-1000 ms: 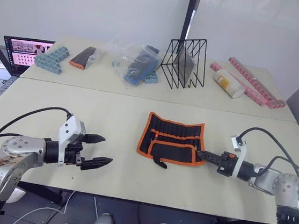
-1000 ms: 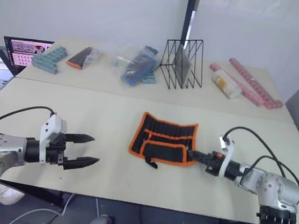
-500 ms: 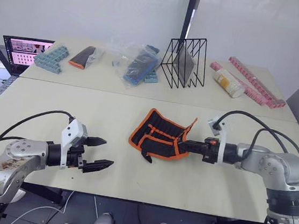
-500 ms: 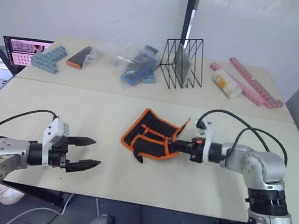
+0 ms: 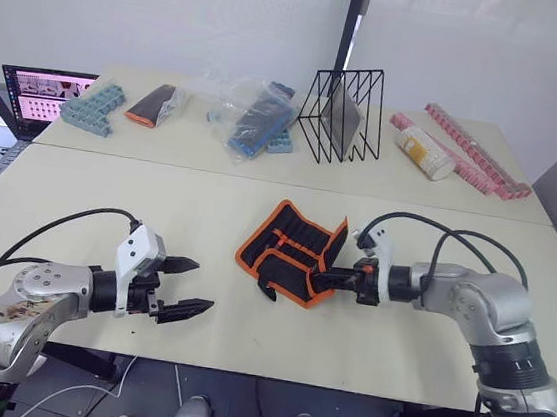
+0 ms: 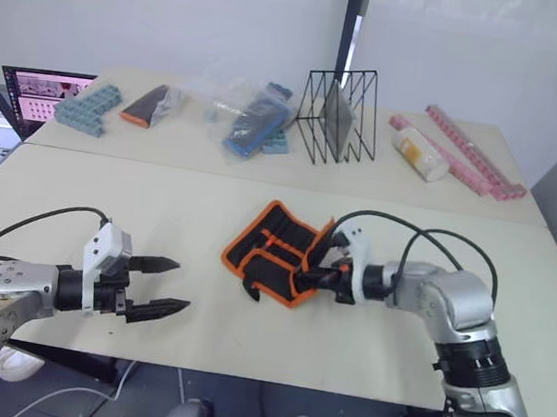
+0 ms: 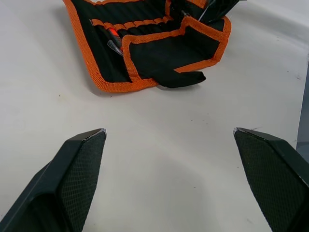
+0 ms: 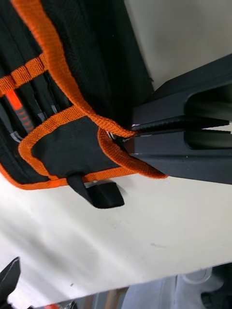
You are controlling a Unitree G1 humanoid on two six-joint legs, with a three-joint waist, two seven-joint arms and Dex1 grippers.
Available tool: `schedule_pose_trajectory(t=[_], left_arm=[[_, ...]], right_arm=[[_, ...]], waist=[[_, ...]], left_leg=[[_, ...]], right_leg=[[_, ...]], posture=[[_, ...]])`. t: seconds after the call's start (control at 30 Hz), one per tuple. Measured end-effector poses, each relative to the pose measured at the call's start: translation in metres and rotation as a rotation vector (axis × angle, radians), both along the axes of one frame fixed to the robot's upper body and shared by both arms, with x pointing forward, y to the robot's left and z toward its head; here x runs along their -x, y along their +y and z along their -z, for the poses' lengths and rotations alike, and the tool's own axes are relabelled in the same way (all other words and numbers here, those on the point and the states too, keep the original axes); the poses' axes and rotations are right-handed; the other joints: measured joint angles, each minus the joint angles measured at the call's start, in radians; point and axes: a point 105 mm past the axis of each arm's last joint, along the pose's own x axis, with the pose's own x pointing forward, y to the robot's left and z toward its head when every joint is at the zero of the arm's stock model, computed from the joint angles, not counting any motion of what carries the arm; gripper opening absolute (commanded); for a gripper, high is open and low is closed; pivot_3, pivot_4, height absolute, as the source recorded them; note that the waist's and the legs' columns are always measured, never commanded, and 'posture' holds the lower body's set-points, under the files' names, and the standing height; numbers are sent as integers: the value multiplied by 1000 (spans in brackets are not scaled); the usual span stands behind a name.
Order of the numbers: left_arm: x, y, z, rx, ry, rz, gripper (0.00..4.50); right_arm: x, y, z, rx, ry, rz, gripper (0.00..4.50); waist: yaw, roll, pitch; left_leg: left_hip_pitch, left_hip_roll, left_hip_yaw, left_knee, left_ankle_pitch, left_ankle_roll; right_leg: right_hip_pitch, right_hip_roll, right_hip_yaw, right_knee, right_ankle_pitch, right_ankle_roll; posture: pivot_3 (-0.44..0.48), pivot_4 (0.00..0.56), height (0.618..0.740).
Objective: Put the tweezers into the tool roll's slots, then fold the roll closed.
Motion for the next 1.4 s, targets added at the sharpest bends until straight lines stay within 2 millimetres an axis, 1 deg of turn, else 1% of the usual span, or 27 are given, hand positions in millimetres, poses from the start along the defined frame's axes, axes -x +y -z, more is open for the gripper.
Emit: schedule_pose_trajectory(t=[0.1,0.23,0.33,0.47,0.53,0.67,0.7,0.83,0.93,0.97,1.03,1.13,1.23,1.27,1.33,1.4], left_arm=[[1,0,1,-2,2,-6,4500],[1,-2,0,-6,-9,-12,4500],[1,-2,0,-7,-14,-16,4500],[2,-2,1,-7,-9,-22,4500],[2,-2,1,-8,-9,-22,4500],[2,-2,1,-7,-9,-20,4500],[1,-2,1,-8,-10,-18,4500],[0,-6,1,-10,-8,0,4500],[-2,-9,-2,-9,-19,20,4500],[-3,-10,-4,-8,-22,26,4500],[-3,-11,-5,-6,-24,34,4500],[-7,-9,-6,2,-18,35,4500],[-13,-9,-13,11,-37,39,4500],[-15,-10,-16,28,-40,40,4500],[-19,-13,-21,65,-36,42,4500],[-22,-15,-25,82,-34,44,4500]], right_arm=[[-3,4,3,29,-26,-23,37],[-6,14,7,15,-19,-45,37],[-6,17,6,1,-12,-60,884],[-3,21,5,-27,1,-88,2209],[-1,22,0,-65,11,-100,2907],[-1,20,-15,-154,17,-102,4295],[-1,20,-20,-186,16,-100,4479],[-1,23,-31,-282,22,-100,4479],[-4,24,-41,-361,3,-73,4479],[-5,22,-44,-376,-15,-62,4479],[-10,10,-45,-382,-90,-15,4479],[-15,-6,-37,-354,-160,52,3628],[-17,-17,-31,-317,-230,95,2652],[-16,-20,-28,-288,-264,98,2262],[-14,-21,-22,-257,-307,97,1562],[-12,-17,-15,-236,-328,82,911]], waist=[[0,0,0],[-1,0,0],[0,0,0],[0,0,0],[0,0,0],[0,0,0],[0,0,0],[0,0,0],[1,0,0],[1,0,0],[5,0,0],[6,0,0],[3,0,0],[3,0,0],[1,0,0],[-3,0,0]], left_leg=[[0,0,0,0,0,0],[0,0,0,0,0,0],[0,0,0,0,0,0],[0,0,0,0,0,0],[0,0,0,1,0,0],[0,0,0,1,0,0],[0,0,0,1,0,0],[0,0,0,1,0,0],[0,0,0,1,0,0],[0,0,0,1,0,0],[0,-1,0,2,0,0],[0,0,0,2,0,0],[0,0,0,2,0,0],[0,0,0,2,0,0],[0,0,-1,2,0,0],[0,0,0,2,0,0]], right_leg=[[0,0,0,1,0,0],[-1,0,0,1,0,0],[-1,0,0,2,0,0],[-1,0,0,2,0,0],[-1,0,0,3,0,0],[-1,0,0,3,0,0],[-1,0,0,3,0,0],[-1,0,0,5,0,0],[-1,0,0,7,0,0],[-1,0,0,7,0,0],[-1,0,0,7,0,0],[-2,0,-1,7,0,0],[-2,0,-1,7,0,0],[-2,0,-1,8,0,0],[-2,0,-1,9,0,0],[-2,0,-1,9,0,0]], posture=[[0,150,735],[0,150,735],[0,150,735],[0,150,735],[0,150,735],[0,150,735],[0,150,735],[0,150,735],[0,150,735],[0,150,735],[0,150,735],[0,150,735],[0,150,735],[0,150,735],[0,150,735],[0,150,735]])
